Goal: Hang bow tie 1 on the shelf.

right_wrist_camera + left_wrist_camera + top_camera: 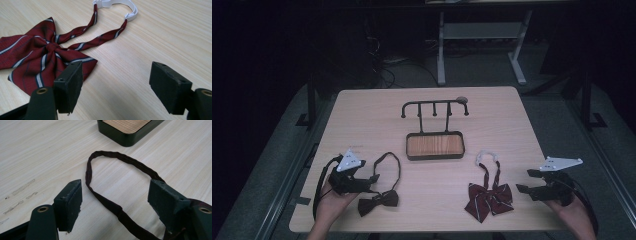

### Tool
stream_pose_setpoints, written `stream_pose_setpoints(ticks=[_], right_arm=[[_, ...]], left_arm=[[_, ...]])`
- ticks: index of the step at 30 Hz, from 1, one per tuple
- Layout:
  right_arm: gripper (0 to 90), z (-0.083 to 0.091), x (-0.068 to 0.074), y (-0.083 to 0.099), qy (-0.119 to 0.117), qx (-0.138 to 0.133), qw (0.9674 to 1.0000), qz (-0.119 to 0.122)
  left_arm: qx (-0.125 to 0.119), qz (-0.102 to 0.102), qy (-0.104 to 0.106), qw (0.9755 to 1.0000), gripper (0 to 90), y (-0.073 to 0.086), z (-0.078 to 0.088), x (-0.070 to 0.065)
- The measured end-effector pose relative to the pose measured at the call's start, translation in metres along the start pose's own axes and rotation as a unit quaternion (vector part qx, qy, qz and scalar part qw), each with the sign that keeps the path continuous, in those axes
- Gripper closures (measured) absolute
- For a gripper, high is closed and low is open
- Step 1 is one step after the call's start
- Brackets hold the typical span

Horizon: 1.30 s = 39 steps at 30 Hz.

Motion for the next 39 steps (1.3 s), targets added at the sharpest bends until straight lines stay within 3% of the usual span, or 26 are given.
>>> stream_pose_setpoints(ticks=[7, 10, 13, 21, 24, 30, 39], right_arm=[[25.6, -0.001, 0.002, -0.001, -0.009, 0.005, 0.9999, 0.005], [24.5, 0.0, 0.007, -0.004, -0.009, 0.012, 0.9998, 0.014], [23.9, 0.001, 0.01, -0.006, -0.016, 0.015, 0.9997, 0.013], [20.6, 0.002, 0.021, -0.024, -0.03, 0.025, 0.9988, 0.031], [22.4, -0.001, 0.026, -0.035, -0.022, 0.048, 0.9974, 0.049], [23.7, 0.0, 0.031, -0.046, -0.02, 0.056, 0.9962, 0.065], [29.4, -0.004, 0.033, -0.066, -0.023, 0.087, 0.9914, 0.094]], left_arm=[[-0.003, 0.005, 0.0, 1.0, 28.1, 0.0, 0.0, 0.0], [0.0, -0.006, -0.002, 1.0, 28.1, 0.0, 0.001, -0.002], [-0.002, -0.004, -0.001, 1.0, 28.1, 0.0, 0.001, -0.002], [-0.003, -0.001, -0.004, 1.0, 27.7, 0.0, 0.002, -0.002], [-0.006, -0.004, -0.007, 1.0, 27.7, -0.001, 0.004, -0.003], [-0.015, 0.006, -0.011, 0.9998, 25.5, -0.002, 0.006, -0.001], [-0.013, 0.001, -0.014, 0.9998, 25.4, -0.001, 0.007, 0.0]])
Point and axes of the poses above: each handheld gripper's, and its own axes: z roughly backward along the jaws, y roughly out of its underside, x roughly to its left, the point moved 9 cm from there along -z, roughly forward along the jaws, and after that the axes turned 14 degrees about x, right-handed, at the moved point
